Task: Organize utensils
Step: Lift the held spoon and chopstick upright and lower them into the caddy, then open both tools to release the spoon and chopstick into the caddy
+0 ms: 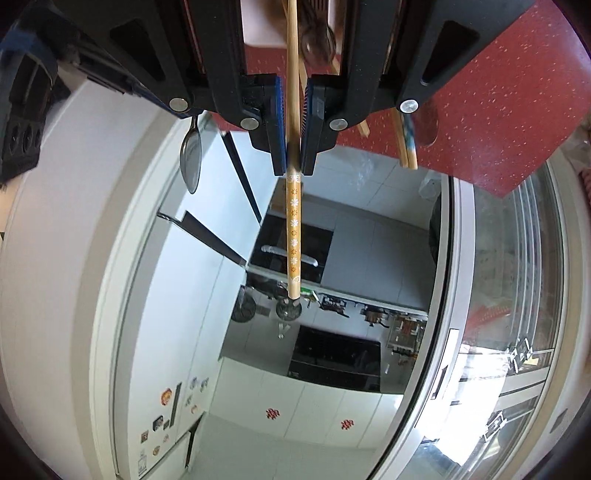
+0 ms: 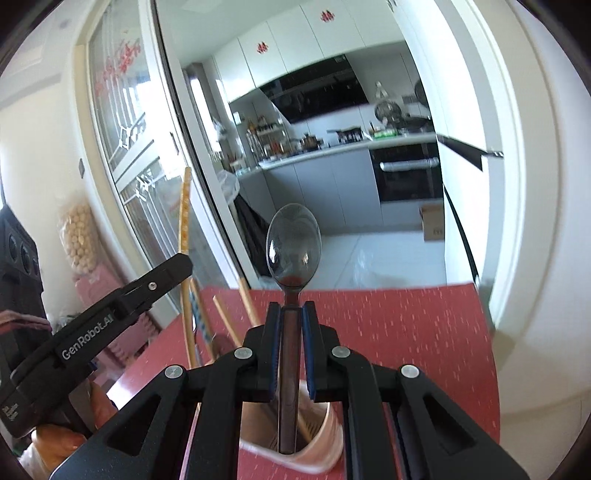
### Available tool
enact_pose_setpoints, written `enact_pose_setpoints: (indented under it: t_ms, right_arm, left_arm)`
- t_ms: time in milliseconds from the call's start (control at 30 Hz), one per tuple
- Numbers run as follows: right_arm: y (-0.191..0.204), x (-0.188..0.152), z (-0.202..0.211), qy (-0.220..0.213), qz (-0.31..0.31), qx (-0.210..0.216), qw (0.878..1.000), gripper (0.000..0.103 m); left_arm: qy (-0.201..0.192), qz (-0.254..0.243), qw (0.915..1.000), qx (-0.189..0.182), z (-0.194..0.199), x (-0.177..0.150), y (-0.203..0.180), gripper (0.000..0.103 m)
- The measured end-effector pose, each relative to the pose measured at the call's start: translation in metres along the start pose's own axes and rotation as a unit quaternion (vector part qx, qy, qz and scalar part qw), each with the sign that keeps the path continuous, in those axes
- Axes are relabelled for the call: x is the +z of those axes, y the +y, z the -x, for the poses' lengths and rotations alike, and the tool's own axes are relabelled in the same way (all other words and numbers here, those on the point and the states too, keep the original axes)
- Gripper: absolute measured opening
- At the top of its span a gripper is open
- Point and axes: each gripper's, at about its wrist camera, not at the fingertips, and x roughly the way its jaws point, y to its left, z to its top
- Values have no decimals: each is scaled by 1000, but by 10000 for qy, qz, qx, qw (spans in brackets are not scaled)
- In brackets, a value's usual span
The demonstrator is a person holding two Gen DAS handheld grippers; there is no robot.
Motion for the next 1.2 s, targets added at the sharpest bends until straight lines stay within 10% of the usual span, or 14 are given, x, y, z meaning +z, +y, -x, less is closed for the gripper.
enact_pose_setpoints:
  t_ms: [433, 1200]
  right_arm:
    - [4, -42, -38, -321, 586, -5, 9978, 12]
    - [-12, -68, -32, 357, 517, 198, 9978, 16]
  left_arm:
    - [-335, -232, 9987, 292, -12, -46, 1, 37]
    - [446, -395, 9970, 499, 0, -80, 9, 38]
